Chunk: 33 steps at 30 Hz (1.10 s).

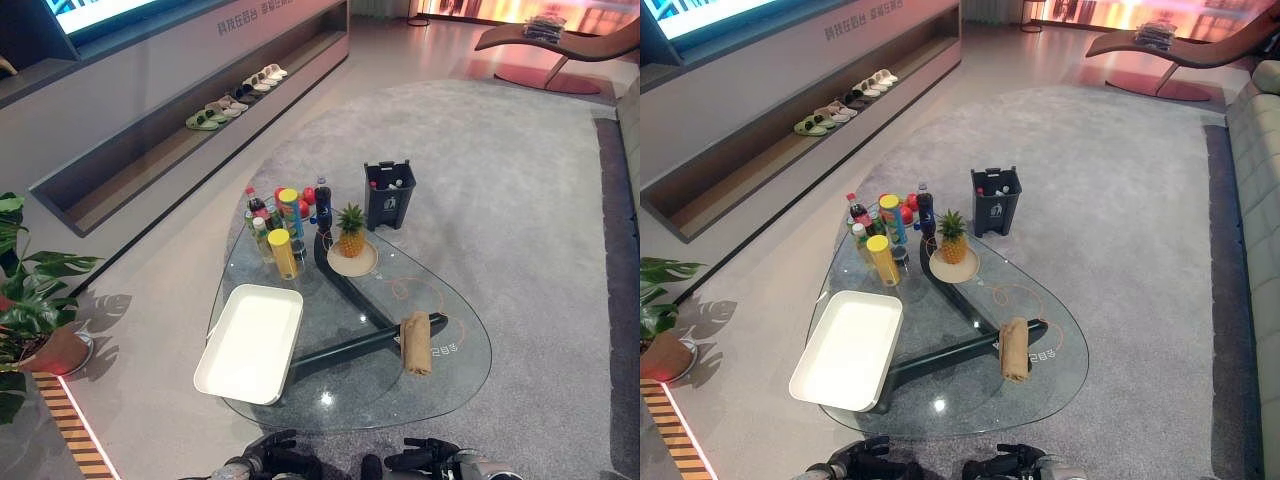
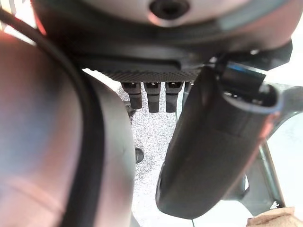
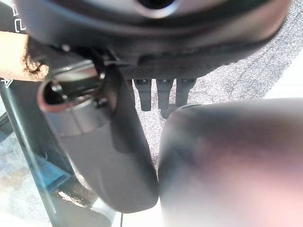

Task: Wipe the table with a cloth and put it in the basket.

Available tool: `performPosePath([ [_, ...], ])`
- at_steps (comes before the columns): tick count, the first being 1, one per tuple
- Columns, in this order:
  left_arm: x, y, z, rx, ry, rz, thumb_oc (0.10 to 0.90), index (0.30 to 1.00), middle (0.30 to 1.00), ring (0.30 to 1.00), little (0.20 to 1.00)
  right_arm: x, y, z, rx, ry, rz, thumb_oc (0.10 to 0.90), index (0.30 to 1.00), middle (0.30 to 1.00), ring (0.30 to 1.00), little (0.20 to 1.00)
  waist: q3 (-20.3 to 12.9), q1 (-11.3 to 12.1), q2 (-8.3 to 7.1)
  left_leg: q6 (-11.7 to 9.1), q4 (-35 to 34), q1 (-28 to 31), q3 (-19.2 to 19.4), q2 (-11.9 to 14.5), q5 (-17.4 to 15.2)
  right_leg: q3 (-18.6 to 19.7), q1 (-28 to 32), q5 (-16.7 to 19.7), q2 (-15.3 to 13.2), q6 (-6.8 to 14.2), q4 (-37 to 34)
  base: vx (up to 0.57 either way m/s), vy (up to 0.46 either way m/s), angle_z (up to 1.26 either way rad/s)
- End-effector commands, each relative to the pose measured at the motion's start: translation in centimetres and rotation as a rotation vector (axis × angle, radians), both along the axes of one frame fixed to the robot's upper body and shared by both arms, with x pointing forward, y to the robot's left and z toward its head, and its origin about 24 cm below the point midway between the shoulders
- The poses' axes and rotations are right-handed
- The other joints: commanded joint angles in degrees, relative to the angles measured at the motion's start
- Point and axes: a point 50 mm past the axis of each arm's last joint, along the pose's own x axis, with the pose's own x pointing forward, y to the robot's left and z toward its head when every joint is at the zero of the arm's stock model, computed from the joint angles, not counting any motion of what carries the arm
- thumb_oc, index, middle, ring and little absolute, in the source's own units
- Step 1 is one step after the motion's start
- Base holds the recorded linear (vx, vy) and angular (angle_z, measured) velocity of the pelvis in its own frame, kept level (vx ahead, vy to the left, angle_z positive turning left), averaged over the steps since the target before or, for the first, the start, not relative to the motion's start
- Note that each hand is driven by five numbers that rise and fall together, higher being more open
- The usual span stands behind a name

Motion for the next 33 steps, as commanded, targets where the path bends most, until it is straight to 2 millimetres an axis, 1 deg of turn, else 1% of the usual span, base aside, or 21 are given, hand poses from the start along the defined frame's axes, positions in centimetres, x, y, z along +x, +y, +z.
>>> performPosePath([
  [1,0.9,-1.2,0.2,-0.059,-0.025,-0.027,0.800,0.900,0.900,0.900,0.900,-1.7,0.4,-0.6,0.002,0.075,0.028,0.800,0.900,0.900,0.900,0.900,0.4,0.5,-1.35,0.0,1.1,0.1,1.0,-0.8,-4.3,5.3,0.8,0.6,-2.6,4.8,-3.8,0.00,0.000,0.00],
  [8,0.8,-1.3,0.2,-0.083,-0.033,-0.022,0.800,0.900,0.900,0.900,0.900,-2.0,0.3,-0.6,0.002,0.082,0.030,0.800,0.900,0.900,0.900,0.900,0.1,0.6,-1.33,-0.1,0.9,0.7,1.1,-0.7,-4.4,5.1,1.5,0.6,-2.7,4.9,-4.2,0.00,-0.001,0.00],
  [14,0.3,-1.2,0.1,-0.078,-0.024,-0.025,0.800,0.900,0.900,0.900,0.900,-2.3,0.6,-0.8,0.002,0.090,0.035,0.800,0.900,0.900,0.900,0.900,-0.4,0.7,-1.34,-0.2,0.3,1.4,1.0,-0.6,-4.5,4.9,2.1,0.4,-2.7,4.8,-4.5,0.01,0.000,0.00],
  [22,-0.1,-1.2,0.0,-0.077,-0.014,-0.024,0.800,0.900,0.900,0.900,0.900,-2.3,0.6,-0.8,-0.011,0.076,0.052,0.800,0.900,0.900,0.900,0.900,-0.6,0.9,-1.39,-0.1,0.2,1.7,0.9,-0.6,-4.7,4.6,2.4,0.2,-2.7,4.7,-4.6,0.00,0.000,0.00],
  [25,0.0,-1.2,0.0,-0.073,-0.012,-0.019,0.800,0.900,0.900,0.900,0.900,-1.7,0.6,-0.6,-0.030,0.020,0.070,0.800,0.900,0.900,0.900,0.900,-0.6,1.0,-1.43,-0.1,0.1,1.8,0.8,-0.6,-4.7,4.6,2.6,0.2,-2.7,4.7,-4.7,0.00,0.000,0.00],
  [28,0.1,-1.1,0.0,-0.068,-0.013,-0.019,0.800,0.900,0.900,0.900,0.900,-0.5,0.7,-0.3,-0.036,-0.061,0.077,0.800,0.900,0.900,0.900,0.900,-0.5,1.0,-1.66,-0.2,0.5,1.6,0.7,-0.6,-4.8,4.5,2.4,0.1,-2.7,4.8,-4.5,0.00,0.000,0.00],
  [29,0.2,-1.0,0.0,-0.063,-0.014,-0.019,0.800,0.900,0.900,0.900,0.900,0.4,0.9,0.1,-0.042,-0.121,0.083,0.800,0.900,0.900,0.900,0.900,-0.4,1.1,-1.83,-0.2,0.6,1.5,0.8,-0.6,-4.8,4.6,2.2,0.2,-2.7,4.9,-4.4,0.00,0.000,0.00],
  [30,0.2,-1.0,0.0,-0.062,-0.014,-0.019,0.800,0.900,0.900,0.900,0.900,0.6,0.9,0.1,-0.043,-0.129,0.082,0.800,0.900,0.900,0.900,0.900,-0.4,1.1,-1.87,-0.2,0.6,1.4,0.8,-0.6,-4.8,4.6,2.2,0.2,-2.7,5.0,-4.4,0.00,0.000,0.00],
  [32,0.1,-0.8,0.1,-0.056,-0.015,-0.018,0.800,0.900,0.900,0.900,0.900,1.7,1.1,0.6,-0.048,-0.192,0.095,0.800,0.900,0.900,0.900,0.900,-0.2,1.1,-2.08,-0.2,0.7,1.3,0.8,-0.5,-4.8,4.6,2.0,0.3,-2.7,5.0,-4.3,0.00,-0.019,0.00],
  [33,0.1,-0.6,0.1,-0.050,-0.017,-0.017,0.800,0.900,0.900,0.900,0.900,2.9,1.4,1.3,-0.050,-0.251,0.104,0.800,0.900,0.900,0.900,0.900,0.0,1.0,-2.32,-0.2,1.0,1.1,0.9,-0.4,-4.9,4.7,1.8,0.4,-2.6,5.1,-4.1,-0.01,-0.034,-0.01],
])
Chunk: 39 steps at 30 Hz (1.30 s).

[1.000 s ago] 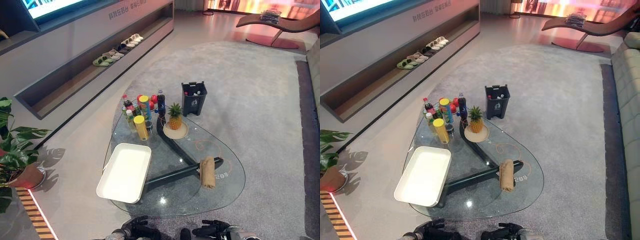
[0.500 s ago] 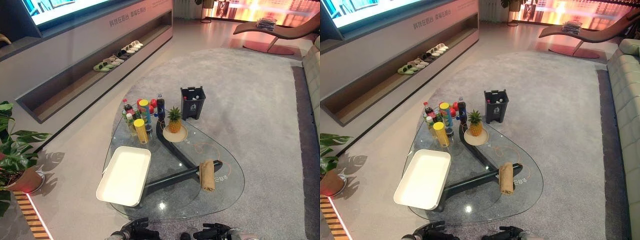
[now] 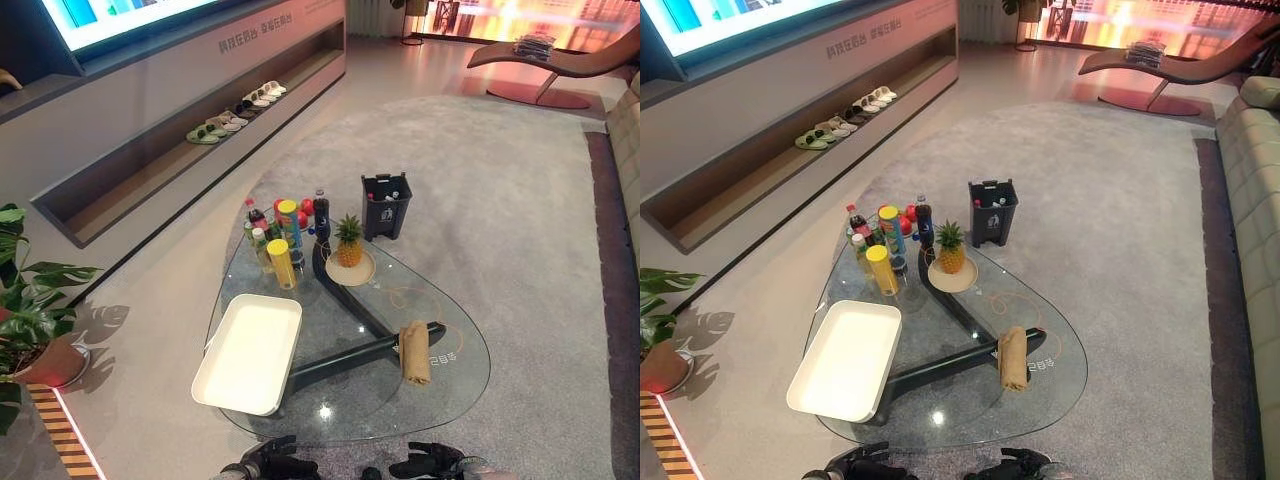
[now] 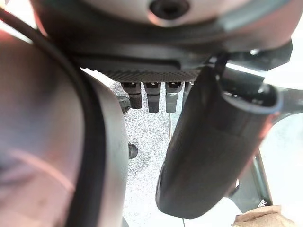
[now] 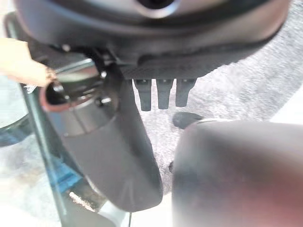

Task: Wipe the table with a cloth and put it in the basket.

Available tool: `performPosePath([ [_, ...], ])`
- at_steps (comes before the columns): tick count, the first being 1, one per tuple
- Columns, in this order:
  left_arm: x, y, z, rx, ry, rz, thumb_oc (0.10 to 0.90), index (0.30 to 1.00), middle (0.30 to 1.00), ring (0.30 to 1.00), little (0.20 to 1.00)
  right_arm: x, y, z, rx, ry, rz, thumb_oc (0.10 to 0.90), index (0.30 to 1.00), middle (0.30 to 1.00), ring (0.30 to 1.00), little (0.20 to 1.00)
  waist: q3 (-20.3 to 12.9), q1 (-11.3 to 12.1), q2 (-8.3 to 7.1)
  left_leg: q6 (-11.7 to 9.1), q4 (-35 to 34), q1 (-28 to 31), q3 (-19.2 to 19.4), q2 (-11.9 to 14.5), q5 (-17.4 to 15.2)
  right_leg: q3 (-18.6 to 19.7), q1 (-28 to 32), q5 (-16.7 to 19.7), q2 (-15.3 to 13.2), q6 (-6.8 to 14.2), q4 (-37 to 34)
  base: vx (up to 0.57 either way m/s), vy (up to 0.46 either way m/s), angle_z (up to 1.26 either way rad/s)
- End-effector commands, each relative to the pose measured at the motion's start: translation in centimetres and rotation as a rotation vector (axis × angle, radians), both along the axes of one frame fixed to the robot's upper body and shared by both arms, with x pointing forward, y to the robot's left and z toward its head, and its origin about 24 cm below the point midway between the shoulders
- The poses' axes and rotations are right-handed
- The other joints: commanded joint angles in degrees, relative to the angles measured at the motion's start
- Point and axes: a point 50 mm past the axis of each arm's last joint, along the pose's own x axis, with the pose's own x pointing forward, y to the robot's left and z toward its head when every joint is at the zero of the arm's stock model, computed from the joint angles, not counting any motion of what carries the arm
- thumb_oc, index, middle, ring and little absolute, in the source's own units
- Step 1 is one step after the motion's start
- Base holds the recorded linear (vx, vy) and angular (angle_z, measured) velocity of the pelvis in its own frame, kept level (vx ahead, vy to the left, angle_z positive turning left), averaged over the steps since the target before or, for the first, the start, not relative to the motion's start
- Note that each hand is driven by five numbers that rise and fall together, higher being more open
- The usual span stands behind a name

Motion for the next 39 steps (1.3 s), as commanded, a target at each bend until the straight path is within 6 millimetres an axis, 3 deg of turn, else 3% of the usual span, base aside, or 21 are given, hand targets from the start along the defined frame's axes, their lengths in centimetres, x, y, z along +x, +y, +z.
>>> performPosePath([
  [1,0.9,-0.9,0.2,-0.015,-0.029,-0.045,0.800,0.900,0.900,0.900,0.900,3.3,1.6,1.4,0.004,-0.159,0.055,0.800,0.900,0.900,0.900,0.900,1.1,1.0,-2.06,0.0,2.9,-1.0,0.8,-0.3,-5.1,4.7,-2.3,-1.9,-3.0,5.1,2.0,-0.02,-0.056,-0.01],
  [2,0.8,-0.5,0.3,-0.006,-0.032,-0.037,0.800,0.900,0.900,0.900,0.900,5.0,2.3,2.7,-0.001,-0.251,0.077,0.800,0.900,0.900,0.900,0.900,1.4,0.8,-2.41,0.1,3.3,-1.5,1.0,-0.2,-5.2,4.8,-2.8,-1.8,-2.9,5.1,2.2,-0.02,-0.041,-0.01],
  [5,0.6,-0.1,0.3,0.001,-0.033,-0.023,0.800,0.900,0.900,0.900,0.900,6.8,3.1,4.9,-0.019,-0.384,0.109,0.800,0.900,0.900,0.900,0.900,1.9,0.3,-2.81,0.4,4.1,-2.1,1.5,-0.3,-5.4,5.0,-3.4,-1.6,-3.0,5.3,2.5,-0.01,-0.036,-0.01],
  [13,0.4,0.5,0.5,0.011,-0.046,0.005,0.800,0.900,0.900,0.900,0.900,9.2,3.3,9.1,-0.088,-0.658,0.073,0.800,0.900,0.900,0.900,0.900,4.2,-0.6,-3.46,1.3,9.4,-5.1,3.2,-1.0,-7.2,5.3,-5.5,-1.9,-3.0,5.1,4.6,0.00,-0.004,0.00],
  [16,1.4,0.4,0.8,0.010,-0.073,0.002,0.800,0.900,0.900,0.900,0.900,10.7,2.6,11.5,-0.159,-0.802,-0.015,0.800,0.900,0.900,0.900,0.900,6.7,-1.0,-3.31,1.7,11.9,-7.4,3.5,-1.4,-7.5,5.1,-7.5,-2.2,-2.8,4.8,7.0,-0.08,-0.011,0.03],
  [26,3.4,-0.8,1.5,-0.015,-0.138,-0.003,0.800,0.900,0.900,0.900,0.900,13.2,1.2,16.6,-0.349,-1.099,-0.230,0.800,0.900,0.900,0.900,0.900,12.0,-2.0,-2.04,2.2,13.7,-11.7,3.8,-2.1,-7.1,5.2,-12.1,-1.9,-2.9,4.7,9.1,-0.07,0.021,0.01],
  [32,5.4,-1.4,2.3,-0.025,-0.198,-0.002,0.800,0.900,0.900,0.900,0.900,14.8,0.7,20.3,-0.466,-1.294,-0.398,0.800,0.900,0.900,0.900,0.900,16.1,-2.5,-2.00,2.2,19.3,-18.1,3.6,-2.5,-7.5,5.3,-17.7,-1.5,-3.1,3.8,12.3,-0.09,0.011,0.01],
  [39,8.1,-3.0,3.6,-0.055,-0.292,-0.028,0.800,0.900,0.900,0.900,0.900,17.0,0.9,24.6,-0.498,-1.465,-0.570,0.800,0.900,0.900,0.900,0.900,21.7,-3.2,-0.78,1.9,24.6,-25.6,3.5,-3.0,-7.6,5.9,-24.9,-1.1,-3.0,2.9,16.3,-0.08,0.040,0.01],
])
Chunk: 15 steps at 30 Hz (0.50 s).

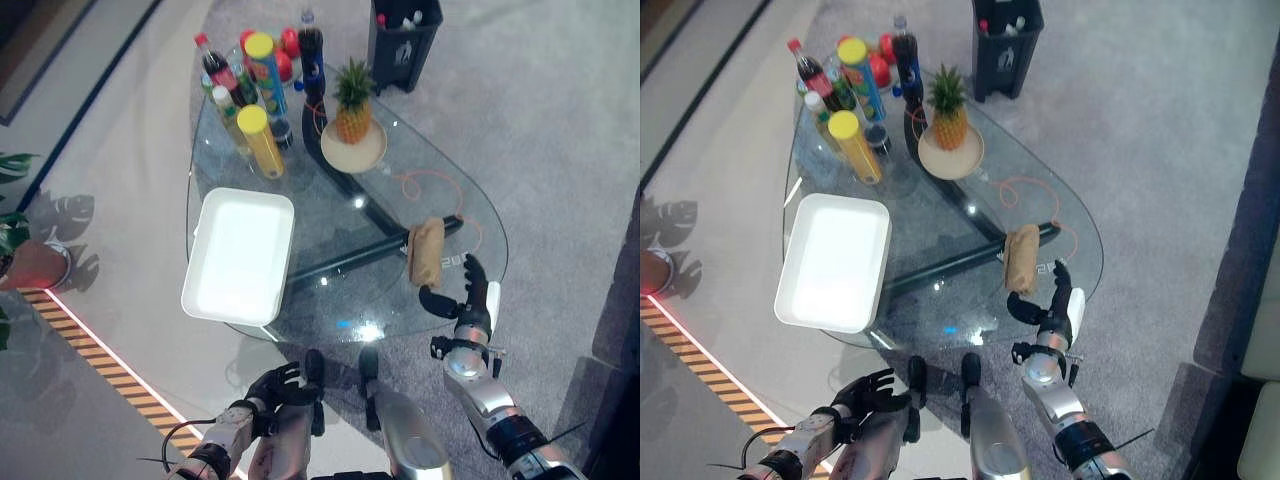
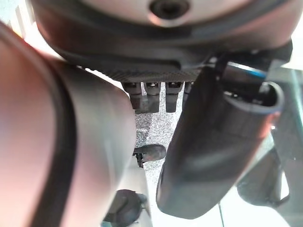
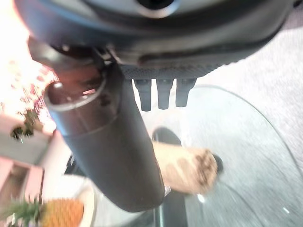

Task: Wipe the table with a cloth and put it in the basket.

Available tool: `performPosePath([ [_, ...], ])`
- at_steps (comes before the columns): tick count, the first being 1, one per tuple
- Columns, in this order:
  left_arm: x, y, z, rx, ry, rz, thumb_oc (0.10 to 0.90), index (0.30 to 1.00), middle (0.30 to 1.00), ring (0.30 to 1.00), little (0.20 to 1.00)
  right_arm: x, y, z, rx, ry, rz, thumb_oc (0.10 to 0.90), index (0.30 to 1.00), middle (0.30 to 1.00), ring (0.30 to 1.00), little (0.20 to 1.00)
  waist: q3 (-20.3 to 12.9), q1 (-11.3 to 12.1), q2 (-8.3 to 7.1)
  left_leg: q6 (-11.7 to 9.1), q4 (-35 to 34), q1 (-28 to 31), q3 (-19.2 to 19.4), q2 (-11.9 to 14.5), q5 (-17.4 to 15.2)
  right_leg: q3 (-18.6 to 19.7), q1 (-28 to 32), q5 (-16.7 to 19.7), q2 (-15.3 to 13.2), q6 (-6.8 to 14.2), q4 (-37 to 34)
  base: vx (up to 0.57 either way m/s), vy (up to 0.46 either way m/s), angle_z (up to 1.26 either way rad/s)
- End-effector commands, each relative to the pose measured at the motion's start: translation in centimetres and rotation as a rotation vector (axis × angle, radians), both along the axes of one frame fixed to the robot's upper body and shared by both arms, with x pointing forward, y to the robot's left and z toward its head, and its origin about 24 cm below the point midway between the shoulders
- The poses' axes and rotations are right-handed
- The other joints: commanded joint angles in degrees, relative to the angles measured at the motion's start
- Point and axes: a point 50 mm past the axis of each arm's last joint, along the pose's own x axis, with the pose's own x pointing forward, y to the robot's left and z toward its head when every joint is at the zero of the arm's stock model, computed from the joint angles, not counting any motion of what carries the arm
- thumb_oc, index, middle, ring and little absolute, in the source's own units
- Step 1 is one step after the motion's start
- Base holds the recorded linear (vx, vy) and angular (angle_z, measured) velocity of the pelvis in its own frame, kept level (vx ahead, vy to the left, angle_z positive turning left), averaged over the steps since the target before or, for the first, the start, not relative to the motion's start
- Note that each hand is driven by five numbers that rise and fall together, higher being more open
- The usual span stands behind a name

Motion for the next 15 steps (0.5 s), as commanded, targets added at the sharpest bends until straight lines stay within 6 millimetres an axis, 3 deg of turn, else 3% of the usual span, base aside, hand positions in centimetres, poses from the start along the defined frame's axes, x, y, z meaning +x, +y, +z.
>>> performPosePath([
  [1,-2.6,-1.8,-1.4,-0.074,0.067,-0.005,0.800,0.900,0.900,0.900,0.900,0.6,0.0,5.4,-0.018,-0.296,-0.031,0.800,0.900,0.900,0.900,0.900,-1.0,-0.6,-1.97,1.7,12.5,-5.7,2.5,-1.2,-7.3,5.8,-3.8,0.5,-0.2,1.8,0.9,-0.05,0.024,0.02],
  [4,-2.2,-1.9,-1.2,-0.078,0.055,-0.008,0.800,0.900,0.900,0.900,0.900,1.0,0.1,6.0,-0.020,-0.311,-0.035,0.800,0.900,0.900,0.900,0.900,-0.2,-0.6,-1.78,1.6,13.0,-6.7,2.6,-1.2,-7.2,5.8,-4.8,0.6,-0.2,1.7,1.5,-0.02,0.013,0.03],
  [6,-1.6,-2.3,-0.8,-0.091,0.030,-0.009,0.800,0.900,0.900,0.900,0.900,1.8,0.4,7.3,-0.022,-0.343,-0.051,0.800,0.900,0.900,0.900,0.900,0.4,-0.7,-1.14,1.4,14.0,-9.9,2.8,-1.4,-6.9,5.6,-8.2,0.6,-0.2,1.5,2.9,-0.03,0.058,0.02],
  [15,-0.1,-3.4,0.3,-0.126,-0.022,-0.017,0.800,0.900,0.900,0.900,0.900,3.1,1.0,9.7,-0.004,-0.409,-0.074,0.800,0.900,0.900,0.900,0.900,0.4,0.0,0.17,1.6,15.6,-18.0,3.3,-2.0,-6.2,5.1,-17.1,1.2,-0.7,1.7,5.7,0.01,0.034,0.02],
])
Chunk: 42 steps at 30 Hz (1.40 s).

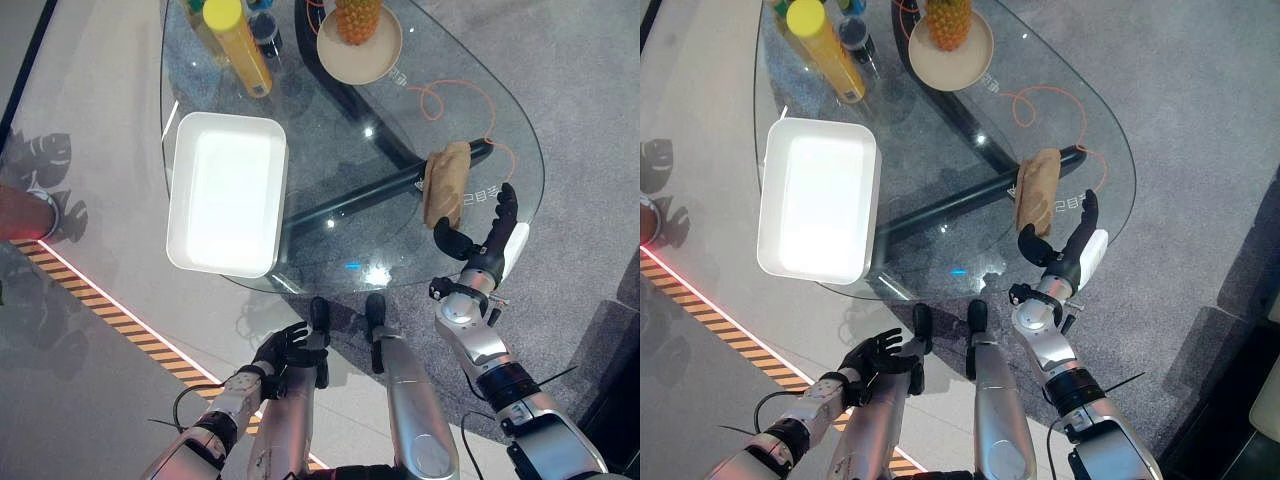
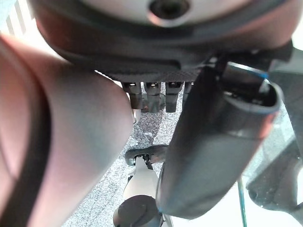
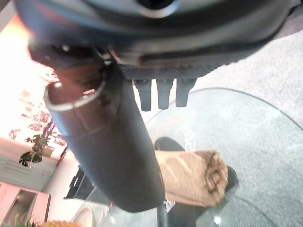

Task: Wipe the table with a cloth and put it in the basket.

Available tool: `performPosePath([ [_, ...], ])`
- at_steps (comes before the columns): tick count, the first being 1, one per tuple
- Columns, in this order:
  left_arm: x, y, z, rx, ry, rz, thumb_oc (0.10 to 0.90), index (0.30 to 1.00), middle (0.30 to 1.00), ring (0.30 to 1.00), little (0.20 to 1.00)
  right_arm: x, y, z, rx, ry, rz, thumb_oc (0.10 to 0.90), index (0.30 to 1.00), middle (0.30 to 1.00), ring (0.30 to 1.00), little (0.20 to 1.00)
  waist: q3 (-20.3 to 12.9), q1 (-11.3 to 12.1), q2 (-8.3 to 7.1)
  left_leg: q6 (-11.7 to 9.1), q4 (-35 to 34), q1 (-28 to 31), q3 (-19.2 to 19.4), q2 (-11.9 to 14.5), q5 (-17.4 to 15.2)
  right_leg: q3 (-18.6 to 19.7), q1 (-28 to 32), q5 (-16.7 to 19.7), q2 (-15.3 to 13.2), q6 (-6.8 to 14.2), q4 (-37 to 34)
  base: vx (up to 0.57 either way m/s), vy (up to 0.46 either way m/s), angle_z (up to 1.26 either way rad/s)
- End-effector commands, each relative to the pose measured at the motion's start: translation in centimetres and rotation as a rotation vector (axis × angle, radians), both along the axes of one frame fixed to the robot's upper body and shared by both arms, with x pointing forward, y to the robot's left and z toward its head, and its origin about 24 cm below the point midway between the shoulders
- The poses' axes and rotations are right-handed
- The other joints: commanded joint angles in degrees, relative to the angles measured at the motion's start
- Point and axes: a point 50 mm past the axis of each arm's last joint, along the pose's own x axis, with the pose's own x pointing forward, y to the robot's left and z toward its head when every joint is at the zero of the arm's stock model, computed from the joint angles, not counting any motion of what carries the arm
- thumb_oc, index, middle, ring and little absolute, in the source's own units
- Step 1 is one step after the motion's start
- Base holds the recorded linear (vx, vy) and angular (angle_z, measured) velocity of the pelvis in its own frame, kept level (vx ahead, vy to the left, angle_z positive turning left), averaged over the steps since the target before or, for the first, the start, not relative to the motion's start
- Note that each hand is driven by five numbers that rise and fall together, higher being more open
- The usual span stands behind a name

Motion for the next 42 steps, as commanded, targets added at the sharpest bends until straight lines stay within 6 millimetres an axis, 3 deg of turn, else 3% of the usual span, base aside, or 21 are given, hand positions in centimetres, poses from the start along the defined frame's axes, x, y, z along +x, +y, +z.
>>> performPosePath([
  [1,-3.3,-2.8,-2.1,-0.076,0.107,-0.045,0.800,0.900,0.900,0.900,0.900,0.0,-0.5,4.6,0.001,-0.225,-0.054,0.800,0.900,0.900,0.900,0.900,-1.3,0.1,-0.86,1.7,11.3,-5.9,2.8,-0.7,-5.6,4.7,-1.9,3.6,1.3,2.2,-5.2,0.02,0.056,0.03],
  [15,-2.1,-4.1,-1.0,-0.076,0.068,-0.073,0.800,0.900,0.900,0.900,0.900,0.9,0.0,7.0,0.050,-0.302,-0.053,0.800,0.900,0.900,0.900,0.900,-1.3,1.4,-0.66,2.0,13.9,-14.0,2.0,-1.2,-5.1,4.0,-10.3,4.6,1.2,2.5,-2.4,0.01,0.009,0.03],
  [25,-1.2,-4.3,-0.1,-0.093,0.038,-0.088,0.800,0.900,0.900,0.900,0.900,1.9,-1.4,8.4,0.069,-0.298,-0.154,0.800,0.900,0.900,0.900,0.900,-1.3,2.8,-0.27,2.3,15.0,-19.2,1.0,-1.5,-4.7,3.6,-15.9,6.2,0.9,3.1,-1.6,0.00,-0.002,0.01],
  [34,-0.5,-4.6,0.6,-0.106,0.019,-0.104,0.800,0.900,0.900,0.900,0.900,2.7,-3.3,7.4,0.117,-0.176,-0.313,0.800,0.900,0.900,0.900,0.900,-1.3,3.8,0.26,2.5,15.7,-22.5,0.1,-1.9,-4.5,3.0,-19.4,6.8,0.7,3.3,-1.0,0.00,-0.006,0.05],
  [42,-0.4,-4.8,0.9,-0.106,0.002,-0.124,0.800,0.900,0.900,0.900,0.900,2.9,-3.4,8.3,0.089,-0.192,-0.342,0.800,0.900,0.900,0.900,0.900,-1.3,4.3,0.57,2.4,16.1,-24.4,-0.5,-2.4,-4.2,3.2,-21.2,7.2,0.9,3.5,-0.7,0.00,-0.001,0.01],
])
